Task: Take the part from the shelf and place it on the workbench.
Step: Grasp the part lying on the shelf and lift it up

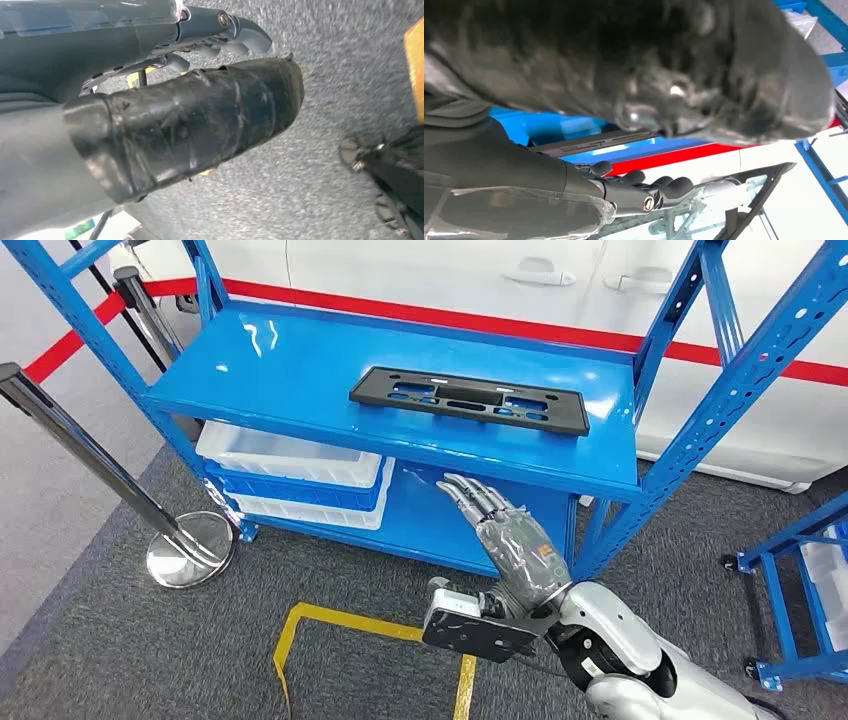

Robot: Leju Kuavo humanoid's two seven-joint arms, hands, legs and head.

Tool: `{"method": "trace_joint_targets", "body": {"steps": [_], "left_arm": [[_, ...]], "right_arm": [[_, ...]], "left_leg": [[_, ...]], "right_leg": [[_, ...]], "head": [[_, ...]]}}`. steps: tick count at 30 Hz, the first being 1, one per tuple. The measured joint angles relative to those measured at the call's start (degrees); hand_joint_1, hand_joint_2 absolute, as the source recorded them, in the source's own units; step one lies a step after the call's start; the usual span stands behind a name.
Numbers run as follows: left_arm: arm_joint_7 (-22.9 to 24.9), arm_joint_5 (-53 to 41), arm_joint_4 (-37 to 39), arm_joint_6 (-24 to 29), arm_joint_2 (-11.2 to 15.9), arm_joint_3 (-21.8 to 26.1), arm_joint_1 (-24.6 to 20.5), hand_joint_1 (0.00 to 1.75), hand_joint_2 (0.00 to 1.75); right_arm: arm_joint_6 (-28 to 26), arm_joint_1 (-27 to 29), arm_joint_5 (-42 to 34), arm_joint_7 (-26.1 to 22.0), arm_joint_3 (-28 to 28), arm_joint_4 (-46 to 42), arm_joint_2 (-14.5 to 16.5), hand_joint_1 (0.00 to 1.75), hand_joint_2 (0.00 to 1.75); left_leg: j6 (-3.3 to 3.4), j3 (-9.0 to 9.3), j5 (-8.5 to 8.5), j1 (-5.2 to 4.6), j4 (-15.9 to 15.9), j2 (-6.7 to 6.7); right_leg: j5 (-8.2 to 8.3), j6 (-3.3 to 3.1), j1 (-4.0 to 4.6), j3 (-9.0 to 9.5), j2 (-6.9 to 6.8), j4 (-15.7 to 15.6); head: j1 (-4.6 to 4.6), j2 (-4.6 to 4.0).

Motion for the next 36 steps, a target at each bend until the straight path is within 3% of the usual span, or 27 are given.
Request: {"method": "trace_joint_targets", "body": {"steps": [3, 4, 5, 7, 8, 9, 11, 13, 15, 17, 18, 19, 20, 22, 23, 24, 29, 31, 33, 34, 35, 36], "left_arm": [[-0.10, -0.05, 0.00, -0.04, 0.08, -0.25, 0.11, 0.00, 0.00], [-0.13, -0.09, 0.00, -0.09, 0.11, -0.33, 0.17, 0.00, 0.00], [-0.14, -0.11, 0.00, -0.13, 0.14, -0.38, 0.24, 0.00, 0.00], [-0.22, -0.18, 0.01, -0.21, 0.21, -0.43, 0.29, 0.00, 0.00], [-0.33, -0.22, 0.01, -0.21, 0.23, -0.47, 0.30, 0.00, 0.00], [-0.47, -0.26, 0.02, -0.21, 0.25, -0.53, 0.28, 0.00, 0.00], [-0.80, -0.30, 0.02, -0.27, 0.27, -0.74, 0.23, 0.00, 0.00], [-1.08, -0.27, 0.01, -0.33, 0.25, -0.97, 0.20, 0.00, 0.00], [-1.29, -0.15, 0.00, -0.33, 0.24, -1.22, 0.20, 0.00, 0.00], [-1.41, 0.06, 0.00, -0.25, 0.21, -1.49, 0.14, 0.00, 0.00], [-1.40, 0.15, 0.00, -0.20, 0.20, -1.60, 0.12, 0.00, 0.00], [-1.32, 0.24, 0.00, -0.12, 0.17, -1.68, 0.11, 0.00, 0.00], [-1.22, 0.32, 0.00, -0.08, 0.14, -1.74, 0.16, 0.00, 0.00], [-1.01, 0.48, 0.01, -0.01, 0.10, -1.82, 0.38, 0.00, 0.00], [-0.91, 0.55, 0.02, -0.01, 0.09, -1.85, 0.46, 0.00, 0.00], [-0.78, 0.63, 0.03, -0.01, 0.09, -1.88, 0.49, 0.00, 0.00], [0.11, 0.92, 0.04, 0.01, 0.21, -1.92, 0.34, 0.00, 0.00], [0.42, 1.17, 0.04, 0.02, 0.24, -1.92, 0.39, 0.00, 0.00], [0.56, 1.37, 0.04, 0.08, 0.26, -1.92, 0.48, 0.00, 0.00], [0.57, 1.40, 0.04, 0.09, 0.26, -1.93, 0.57, 0.00, 0.00], [0.58, 1.42, 0.04, 0.09, 0.26, -1.93, 0.66, 0.00, 0.00], [0.58, 1.42, 0.04, 0.09, 0.27, -1.93, 0.73, 0.00, 0.00]], "right_arm": [[0.25, -1.06, -0.32, 0.00, 0.76, 1.53, 1.08, 0.00, 0.00], [0.33, -1.53, -0.42, 0.00, 1.10, 2.19, 1.58, 0.00, 0.00], [0.38, -1.99, -0.47, 0.00, 1.40, 2.76, 2.03, 0.00, 0.00], [0.39, -2.81, -0.67, 0.01, 1.78, 3.72, 2.75, 0.00, 0.00], [0.41, -3.27, -0.88, 0.01, 1.92, 4.19, 3.09, 0.00, 0.00], [0.44, -3.83, -1.16, 0.02, 2.06, 4.70, 3.43, 0.00, 0.00], [0.52, -5.31, -1.95, -0.02, 2.50, 6.08, 4.20, 0.00, 0.00], [0.53, -6.91, -2.88, -0.19, 2.88, 7.69, 5.04, 0.00, 0.87], [0.48, -8.48, -3.63, -0.38, 3.17, 9.36, 5.81, 0.00, 1.75], [0.28, -9.53, -4.14, -0.66, 3.59, 11.22, 6.52, 0.00, 1.75], [0.13, -9.72, -4.33, -0.81, 3.82, 12.04, 6.76, 0.00, 1.75], [-0.05, -9.76, -4.44, -0.95, 4.09, 12.70, 6.91, 0.00, 1.75], [-0.21, -9.76, -4.51, -1.03, 4.33, 13.22, 6.95, 0.00, 1.75], [-0.50, -9.87, -4.54, -1.13, 4.71, 13.96, 6.96, 0.00, 1.75], [-0.63, -10.01, -4.55, -1.16, 4.86, 14.32, 6.97, 0.00, 1.75], [-0.80, -10.19, -4.56, -1.18, 5.00, 14.62, 7.00, 0.00, 1.75], [-2.29, -10.31, -4.00, -0.76, 5.33, 15.19, 6.94, 0.00, 1.75], [-2.95, -10.02, -2.66, -0.01, 5.30, 15.25, 6.70, 0.00, 1.75], [-3.37, -9.31, -1.27, 0.68, 5.28, 15.25, 6.41, 0.00, 1.75], [-3.46, -8.91, -0.83, 0.89, 5.27, 15.25, 6.26, 0.00, 1.75], [-3.50, -8.62, -0.56, 1.01, 5.27, 15.25, 6.12, 0.00, 1.75], [-3.52, -8.46, -0.41, 1.05, 5.25, 15.25, 6.03, 0.00, 1.75]], "left_leg": [[-0.52, -4.50, -1.00, 0.26, 6.37, 0.08], [-0.70, -5.48, -0.07, 0.38, 6.92, 0.12], [-0.80, -5.23, 1.93, 0.49, 5.15, 0.16], [-0.80, -2.39, 6.60, 0.60, -2.28, 0.24], [-0.61, -0.94, 7.83, 0.53, -5.61, 0.23], [-0.35, -0.04, 8.27, 0.42, -7.63, 0.22], [0.36, 0.34, 7.73, 0.18, -8.54, 0.16], [1.06, 0.73, 7.62, 0.40, -8.87, 0.19], [1.71, 1.38, 7.45, 0.66, -9.32, 0.22], [2.17, 1.73, 7.07, 0.63, -9.36, 0.19], [2.27, 1.91, 6.85, 0.63, -9.34, 0.12], [2.31, 2.17, 6.57, 0.65, -9.30, 0.01], [2.25, 2.55, 6.24, 0.66, -9.25, -0.12], [1.93, 3.46, 5.39, 0.68, -9.07, -0.31], [1.64, 3.81, 4.97, 0.56, -8.91, -0.35], [1.33, 3.93, 4.67, 0.45, -8.76, -0.36], [-0.15, 3.66, 3.42, 0.53, -7.53, 0.00], [-0.61, 0.89, 1.04, 0.62, -1.94, 0.20], [-0.83, -3.54, -1.01, 0.64, 5.28, 0.22], [-0.83, -4.97, -0.80, 0.64, 6.97, 0.22], [-0.74, -5.37, 0.50, 0.63, 6.58, 0.22], [-0.53, -4.63, 2.73, 0.60, 4.02, 0.22]], "right_leg": [[-0.46, -0.01, -0.02, 0.44, -0.01, 0.03], [-0.74, 0.06, -0.05, 0.73, 0.02, 0.06], [-1.05, 0.18, -0.09, 1.11, 0.07, 0.11], [-1.86, 0.66, -0.08, 1.94, 0.11, 0.28], [-2.26, 0.99, 0.02, 2.17, 0.13, 0.45], [-2.53, 1.29, 0.12, 2.25, 0.14, 0.54], [-2.82, 1.82, 0.27, 2.24, 0.15, 0.51], [-3.48, 2.32, 0.17, 2.15, 0.17, 0.96], [-5.55, 2.75, 0.01, 0.22, 0.20, 5.07], [-8.12, 3.02, -0.12, -4.20, 0.20, 12.65], [-8.50, 3.12, -0.18, -6.29, 0.19, 15.54], [-7.92, 3.17, -0.23, -7.64, 0.18, 16.81], [-6.28, 3.17, -0.26, -7.93, 0.17, 16.01], [-1.26, 2.83, -0.25, -6.07, 0.15, 9.84], [0.53, 2.56, -0.12, -4.85, 0.14, 6.65], [1.30, 2.23, -0.02, -3.77, 0.13, 4.07], [0.27, 0.85, -0.03, -2.03, 0.42, 1.44], [0.02, 0.31, -0.12, -1.23, 0.45, 1.07], [-0.38, -0.01, 0.04, -0.75, 0.47, 1.07], [-0.63, -0.08, 0.14, -0.47, 0.51, 1.08], [-0.90, -0.10, 0.22, -0.11, 0.59, 1.10], [-1.20, -0.08, 0.29, 0.32, 0.70, 1.11]], "head": [[0.00, 0.00], [0.00, 0.00], [-0.01, 0.00], [0.00, 0.00], [-0.04, 0.00], [-0.05, 0.00], [-0.12, 0.00], [-0.08, 0.01], [0.00, 0.01], [0.02, 0.00], [0.02, 0.00], [0.03, 0.00], [0.04, 0.00], [0.05, 0.00], [0.04, 0.00], [0.04, 0.00], [-0.18, 0.00], [-0.45, 0.00], [-0.57, 0.00], [-0.56, 0.00], [-0.57, 0.00], [-0.56, 0.00]]}}
